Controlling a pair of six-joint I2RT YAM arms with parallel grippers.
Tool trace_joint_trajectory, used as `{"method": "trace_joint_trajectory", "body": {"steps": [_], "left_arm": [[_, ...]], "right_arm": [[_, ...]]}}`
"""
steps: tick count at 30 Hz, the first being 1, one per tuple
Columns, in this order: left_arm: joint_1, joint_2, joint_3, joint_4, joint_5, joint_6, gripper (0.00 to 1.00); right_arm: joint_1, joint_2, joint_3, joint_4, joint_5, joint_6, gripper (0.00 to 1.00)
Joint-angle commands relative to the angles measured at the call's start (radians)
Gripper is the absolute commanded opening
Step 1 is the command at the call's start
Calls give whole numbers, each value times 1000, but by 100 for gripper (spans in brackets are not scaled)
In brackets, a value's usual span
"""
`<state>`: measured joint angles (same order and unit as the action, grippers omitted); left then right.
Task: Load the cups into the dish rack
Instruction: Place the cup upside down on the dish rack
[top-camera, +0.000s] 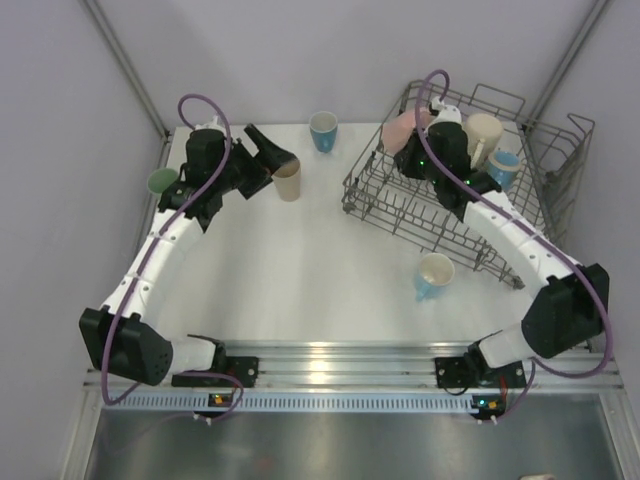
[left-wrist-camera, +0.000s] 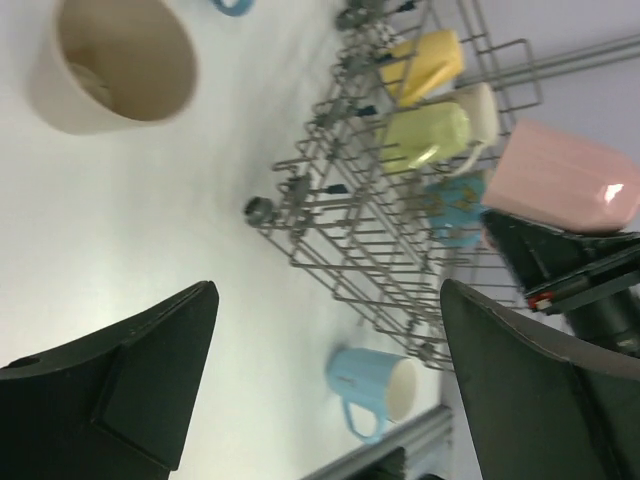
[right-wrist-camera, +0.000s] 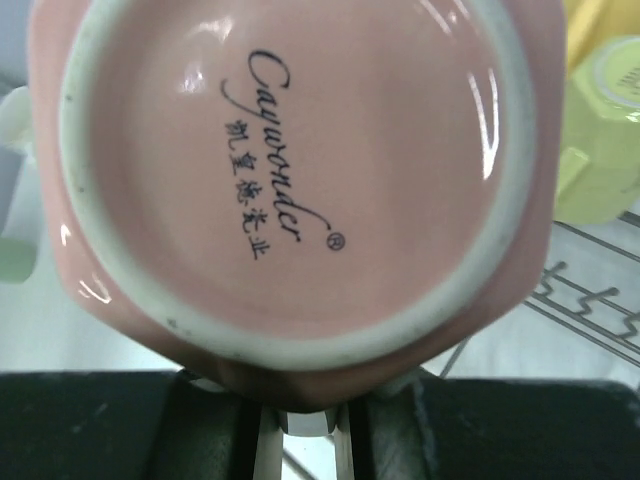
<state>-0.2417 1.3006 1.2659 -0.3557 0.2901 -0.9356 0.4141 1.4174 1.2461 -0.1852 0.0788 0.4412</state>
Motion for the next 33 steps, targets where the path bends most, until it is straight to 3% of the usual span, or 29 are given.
{"method": "trace_joint_trajectory", "body": {"steps": [1, 5, 10, 17, 33], "left_arm": [[5, -44, 59, -123, -167, 234, 98], [7, -64, 35, -147, -246, 285, 98], [12, -67, 4, -146, -249, 302, 98], [21, -57, 0, -146, -233, 308, 98], [56, -84, -43, -146, -203, 288, 98]], "right_arm": [[23, 72, 153, -100, 235, 60, 0], [45, 159, 263, -204, 367, 134, 0], [69, 262, 363, -286, 423, 172, 0], [120, 334, 397, -313, 535, 209, 0], [137, 456, 423, -272, 559, 226, 0]]}}
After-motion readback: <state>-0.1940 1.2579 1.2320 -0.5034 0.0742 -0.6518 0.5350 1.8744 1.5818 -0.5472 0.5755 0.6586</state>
